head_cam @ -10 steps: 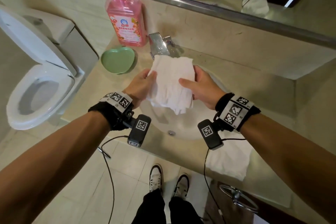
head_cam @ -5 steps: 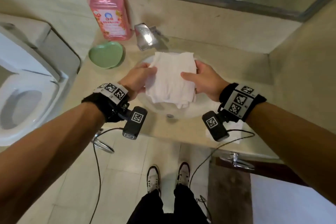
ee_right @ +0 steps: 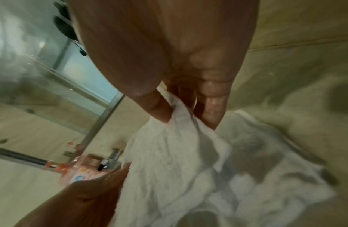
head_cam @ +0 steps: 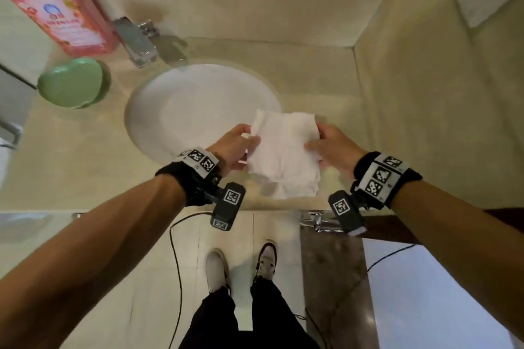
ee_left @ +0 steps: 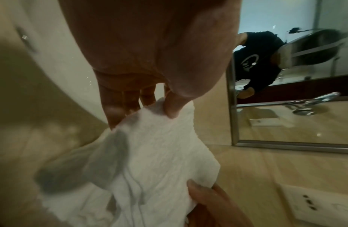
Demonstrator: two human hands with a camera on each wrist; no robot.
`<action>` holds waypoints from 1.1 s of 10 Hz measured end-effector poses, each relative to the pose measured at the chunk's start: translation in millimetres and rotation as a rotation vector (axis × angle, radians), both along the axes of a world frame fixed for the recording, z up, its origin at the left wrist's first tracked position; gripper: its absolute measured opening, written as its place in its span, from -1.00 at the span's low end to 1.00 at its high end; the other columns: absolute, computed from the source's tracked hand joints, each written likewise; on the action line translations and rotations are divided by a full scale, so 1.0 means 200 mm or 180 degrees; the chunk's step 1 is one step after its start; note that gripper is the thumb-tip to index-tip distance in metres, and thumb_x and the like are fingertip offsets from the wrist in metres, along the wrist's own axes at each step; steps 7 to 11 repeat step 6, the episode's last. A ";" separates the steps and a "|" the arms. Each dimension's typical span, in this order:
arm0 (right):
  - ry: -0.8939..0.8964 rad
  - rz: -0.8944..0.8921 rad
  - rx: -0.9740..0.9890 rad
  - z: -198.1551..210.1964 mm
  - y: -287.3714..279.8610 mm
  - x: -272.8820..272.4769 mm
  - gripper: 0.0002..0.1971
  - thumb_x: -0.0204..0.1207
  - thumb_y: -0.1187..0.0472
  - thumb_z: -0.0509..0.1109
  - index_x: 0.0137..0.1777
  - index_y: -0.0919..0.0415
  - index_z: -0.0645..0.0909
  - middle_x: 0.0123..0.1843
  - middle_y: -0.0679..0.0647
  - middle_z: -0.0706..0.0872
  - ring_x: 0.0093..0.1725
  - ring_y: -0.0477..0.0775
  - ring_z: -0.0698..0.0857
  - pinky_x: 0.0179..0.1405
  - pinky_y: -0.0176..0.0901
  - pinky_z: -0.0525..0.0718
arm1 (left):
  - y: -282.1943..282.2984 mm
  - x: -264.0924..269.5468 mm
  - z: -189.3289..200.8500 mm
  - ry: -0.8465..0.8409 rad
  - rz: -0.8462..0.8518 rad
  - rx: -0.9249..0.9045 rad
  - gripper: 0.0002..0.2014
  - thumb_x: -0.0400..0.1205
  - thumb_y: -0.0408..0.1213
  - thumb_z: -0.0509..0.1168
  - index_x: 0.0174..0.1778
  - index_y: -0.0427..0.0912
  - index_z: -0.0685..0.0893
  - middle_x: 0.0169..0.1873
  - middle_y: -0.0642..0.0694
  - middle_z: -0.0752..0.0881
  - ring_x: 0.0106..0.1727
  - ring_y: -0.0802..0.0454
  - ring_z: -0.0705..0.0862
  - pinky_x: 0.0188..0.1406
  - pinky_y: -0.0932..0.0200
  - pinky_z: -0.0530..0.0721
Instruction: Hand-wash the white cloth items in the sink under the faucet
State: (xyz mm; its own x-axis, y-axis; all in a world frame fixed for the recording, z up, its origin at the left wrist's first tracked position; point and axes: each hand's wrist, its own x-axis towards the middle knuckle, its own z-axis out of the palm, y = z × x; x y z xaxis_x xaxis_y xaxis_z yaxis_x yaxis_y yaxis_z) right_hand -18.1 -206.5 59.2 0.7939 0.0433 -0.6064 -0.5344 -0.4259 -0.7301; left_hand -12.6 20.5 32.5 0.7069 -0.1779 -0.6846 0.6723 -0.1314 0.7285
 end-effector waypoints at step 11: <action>-0.0115 -0.0211 -0.1101 -0.34 -0.39 -0.01 -0.78 0.44 0.13 0.61 -0.11 0.11 0.59 -0.04 0.12 0.76 -0.01 0.26 0.79 0.03 0.26 0.79 | -0.06 0.02 -0.33 0.0122 -0.0661 0.1332 -0.59 0.57 -0.15 0.49 0.20 -0.15 0.47 0.00 -0.08 0.71 -0.07 -0.09 0.77 -0.19 0.02 0.78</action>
